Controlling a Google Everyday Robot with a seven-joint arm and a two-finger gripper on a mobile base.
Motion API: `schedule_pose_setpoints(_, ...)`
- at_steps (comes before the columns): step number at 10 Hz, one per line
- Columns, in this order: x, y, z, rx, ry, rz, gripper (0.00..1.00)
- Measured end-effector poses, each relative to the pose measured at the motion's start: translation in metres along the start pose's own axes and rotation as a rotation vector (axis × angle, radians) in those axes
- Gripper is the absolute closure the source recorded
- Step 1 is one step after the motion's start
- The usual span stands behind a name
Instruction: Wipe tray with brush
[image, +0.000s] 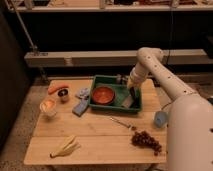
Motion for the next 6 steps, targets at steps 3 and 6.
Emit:
schedule_pose_setpoints(3,-0.009,-0.038,0.003,0.052,-0.013,-0.053,1.0)
schedule_pose_setpoints(6,-0.03,-0.048,0.003,0.076,-0.034,-0.095,1.0)
